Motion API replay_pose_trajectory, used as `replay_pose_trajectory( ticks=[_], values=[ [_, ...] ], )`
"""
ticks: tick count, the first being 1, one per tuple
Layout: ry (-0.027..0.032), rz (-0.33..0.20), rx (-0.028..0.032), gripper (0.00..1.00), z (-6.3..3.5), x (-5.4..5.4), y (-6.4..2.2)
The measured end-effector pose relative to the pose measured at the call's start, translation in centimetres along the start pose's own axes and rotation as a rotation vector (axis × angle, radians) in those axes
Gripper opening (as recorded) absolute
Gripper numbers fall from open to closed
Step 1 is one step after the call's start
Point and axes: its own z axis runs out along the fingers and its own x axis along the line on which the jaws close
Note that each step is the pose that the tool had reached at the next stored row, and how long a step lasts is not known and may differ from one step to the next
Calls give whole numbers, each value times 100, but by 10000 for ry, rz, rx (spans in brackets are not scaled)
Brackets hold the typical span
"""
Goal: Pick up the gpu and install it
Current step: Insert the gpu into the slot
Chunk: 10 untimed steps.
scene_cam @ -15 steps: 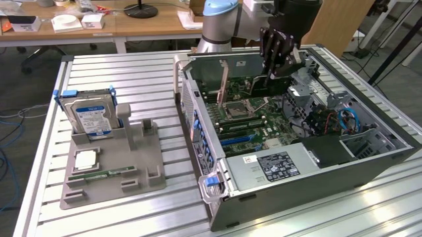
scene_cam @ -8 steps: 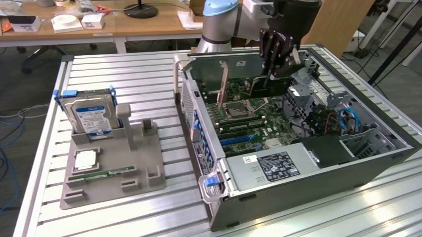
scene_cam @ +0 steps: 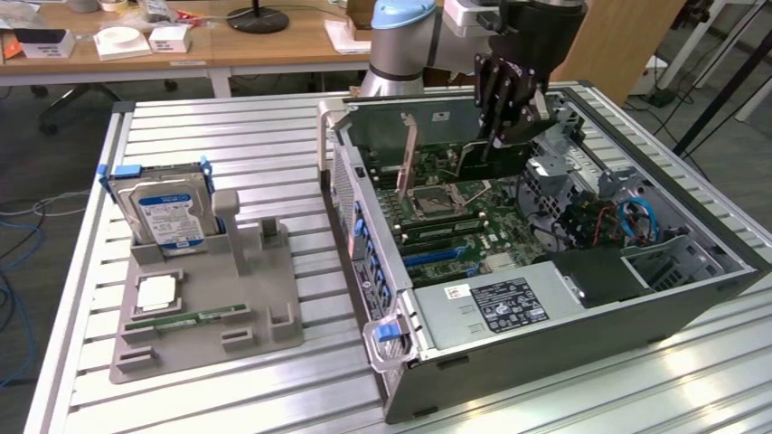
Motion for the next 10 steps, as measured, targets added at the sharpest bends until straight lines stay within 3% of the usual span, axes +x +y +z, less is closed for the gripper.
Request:
replay_pose_trajectory(
  ticks=[10],
  values=[
    [0,0,0,26,37,1,0]
  ],
)
